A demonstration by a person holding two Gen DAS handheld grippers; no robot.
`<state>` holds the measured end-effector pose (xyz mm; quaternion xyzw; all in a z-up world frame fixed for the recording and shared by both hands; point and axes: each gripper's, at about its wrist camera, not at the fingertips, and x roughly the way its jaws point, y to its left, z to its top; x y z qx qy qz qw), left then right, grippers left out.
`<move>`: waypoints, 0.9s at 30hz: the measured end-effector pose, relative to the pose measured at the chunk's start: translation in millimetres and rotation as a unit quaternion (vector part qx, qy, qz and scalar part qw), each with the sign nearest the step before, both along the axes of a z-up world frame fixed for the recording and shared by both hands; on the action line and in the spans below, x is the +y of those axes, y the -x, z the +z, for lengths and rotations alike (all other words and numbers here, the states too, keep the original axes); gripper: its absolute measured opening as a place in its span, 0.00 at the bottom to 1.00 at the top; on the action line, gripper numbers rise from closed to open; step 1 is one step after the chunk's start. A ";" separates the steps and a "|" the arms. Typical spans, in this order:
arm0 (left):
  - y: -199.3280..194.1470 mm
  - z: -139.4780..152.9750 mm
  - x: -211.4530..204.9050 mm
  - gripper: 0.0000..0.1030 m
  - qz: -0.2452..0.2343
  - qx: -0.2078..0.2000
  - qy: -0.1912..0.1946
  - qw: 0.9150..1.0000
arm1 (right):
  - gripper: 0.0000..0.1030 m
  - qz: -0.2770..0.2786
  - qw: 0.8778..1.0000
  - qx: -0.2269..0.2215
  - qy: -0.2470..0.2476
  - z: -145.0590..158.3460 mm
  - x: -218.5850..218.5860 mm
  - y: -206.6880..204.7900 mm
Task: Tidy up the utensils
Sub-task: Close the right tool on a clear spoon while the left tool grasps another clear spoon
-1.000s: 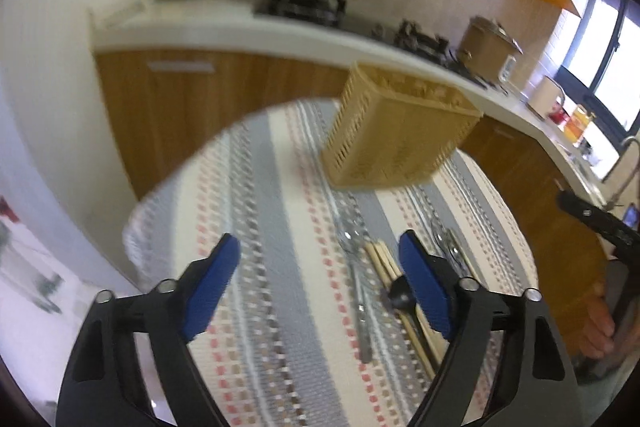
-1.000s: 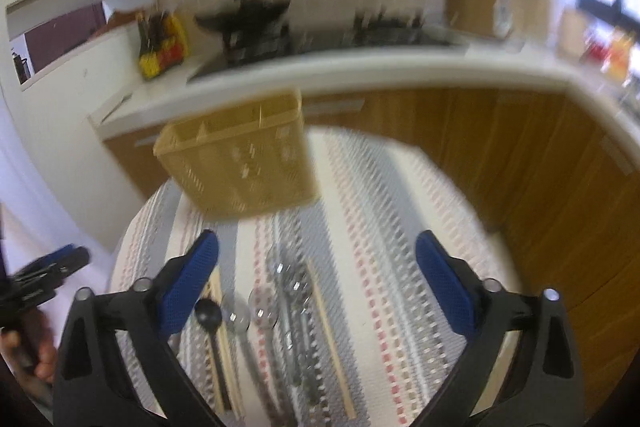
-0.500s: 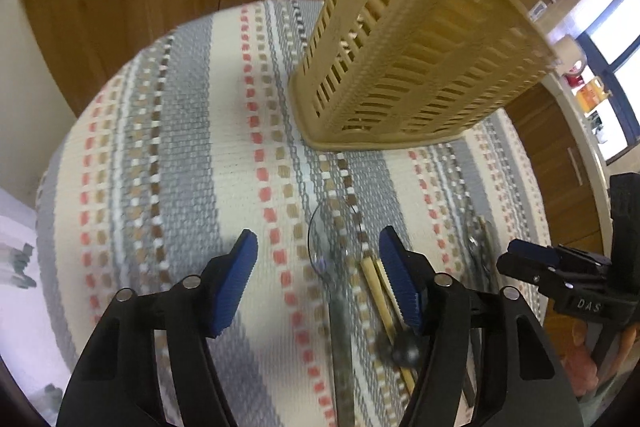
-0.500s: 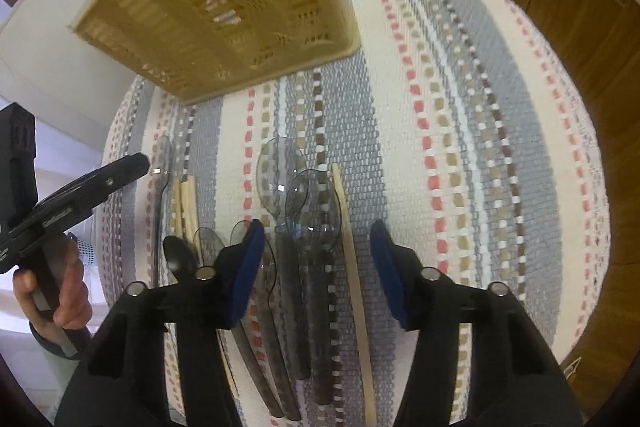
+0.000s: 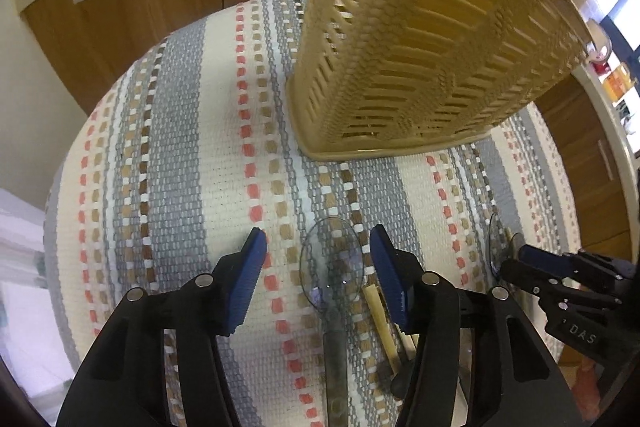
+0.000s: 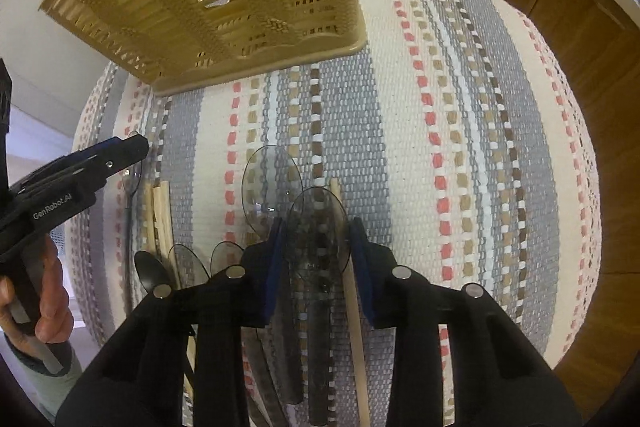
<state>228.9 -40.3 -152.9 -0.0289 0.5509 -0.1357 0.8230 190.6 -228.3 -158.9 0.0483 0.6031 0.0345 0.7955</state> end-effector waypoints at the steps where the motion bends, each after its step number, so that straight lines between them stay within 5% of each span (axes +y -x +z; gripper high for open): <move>1: 0.6 -1.2 -5.3 0.50 -0.001 -0.002 -0.008 1.000 | 0.29 0.001 1.000 -0.003 0.008 -0.1 2.3 0.7; 5: 4.4 -4.8 -25.4 0.32 0.001 -0.013 -0.055 0.998 | 0.28 0.006 1.000 -0.017 0.019 2.4 5.0 0.7; 12: 5.3 -10.3 -42.1 0.29 -0.003 -0.027 -0.077 0.997 | 0.28 0.013 0.999 -0.040 0.022 14.8 -0.8 20.1; 20: 47.6 22.5 -23.9 0.29 0.015 -0.113 0.026 0.993 | 0.28 0.019 0.993 -0.114 -0.014 52.4 -23.8 49.6; 27: 77.9 103.6 10.6 0.29 0.040 -0.247 0.064 0.966 | 0.28 0.017 0.975 -0.220 -0.027 113.9 -31.8 67.7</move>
